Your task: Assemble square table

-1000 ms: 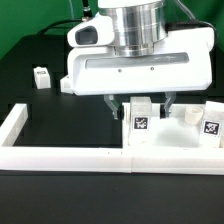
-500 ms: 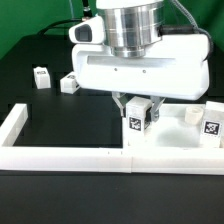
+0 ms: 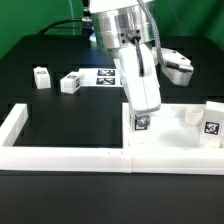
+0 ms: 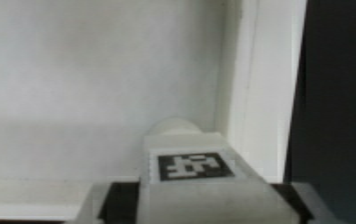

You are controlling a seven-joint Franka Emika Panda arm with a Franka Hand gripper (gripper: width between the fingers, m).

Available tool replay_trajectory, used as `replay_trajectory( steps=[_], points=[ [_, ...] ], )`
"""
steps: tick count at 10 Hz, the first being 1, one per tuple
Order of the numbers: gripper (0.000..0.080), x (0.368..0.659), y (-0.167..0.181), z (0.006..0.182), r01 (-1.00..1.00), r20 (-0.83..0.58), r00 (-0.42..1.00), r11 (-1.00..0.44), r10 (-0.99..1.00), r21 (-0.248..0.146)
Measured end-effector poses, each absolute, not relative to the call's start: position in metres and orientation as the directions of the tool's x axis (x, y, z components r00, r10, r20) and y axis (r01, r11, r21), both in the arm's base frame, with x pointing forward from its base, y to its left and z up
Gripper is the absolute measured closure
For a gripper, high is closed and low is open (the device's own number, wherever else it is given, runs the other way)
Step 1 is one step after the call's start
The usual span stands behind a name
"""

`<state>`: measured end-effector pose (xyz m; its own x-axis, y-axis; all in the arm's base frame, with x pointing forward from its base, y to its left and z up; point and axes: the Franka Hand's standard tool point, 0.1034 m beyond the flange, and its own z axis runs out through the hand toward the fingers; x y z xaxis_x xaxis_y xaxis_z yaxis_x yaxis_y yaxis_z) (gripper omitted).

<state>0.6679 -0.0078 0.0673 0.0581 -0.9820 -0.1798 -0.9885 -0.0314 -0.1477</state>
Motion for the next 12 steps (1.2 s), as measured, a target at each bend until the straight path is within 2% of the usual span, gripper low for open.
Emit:
replay_trajectory(
  steps=[2, 3, 4, 5, 6, 8, 9, 10, 12],
  points=[
    [0.0507, 0.668, -0.007, 0.067, -0.989, -0.181, 0.049, -0.023, -0.982, -0.145],
    [0.0342, 0.667, -0.007, 0.066, -0.988, -0.178, 0.070, -0.044, -0.982, -0.146],
    [0.0221, 0.667, -0.009, 0.065, -0.938, -0.141, 0.328, -0.304, -0.934, -0.169],
    [0.0221, 0.666, -0.007, 0.067, -0.861, -0.145, 0.503, -0.482, -0.852, -0.160],
    [0.0165, 0.670, -0.010, 0.072, -0.827, -0.108, 0.554, -0.531, -0.825, -0.188],
    [0.0152, 0.668, -0.011, 0.070, -0.763, -0.089, 0.639, -0.616, -0.764, -0.195],
    [0.0151, 0.668, -0.011, 0.071, -0.675, -0.052, 0.731, -0.712, -0.680, -0.194],
    [0.0151, 0.672, -0.008, 0.075, -0.467, 0.036, 0.877, -0.869, -0.479, -0.164],
    [0.0151, 0.673, -0.003, 0.078, -0.149, 0.091, 0.983, -0.982, -0.160, -0.116]
  ],
)
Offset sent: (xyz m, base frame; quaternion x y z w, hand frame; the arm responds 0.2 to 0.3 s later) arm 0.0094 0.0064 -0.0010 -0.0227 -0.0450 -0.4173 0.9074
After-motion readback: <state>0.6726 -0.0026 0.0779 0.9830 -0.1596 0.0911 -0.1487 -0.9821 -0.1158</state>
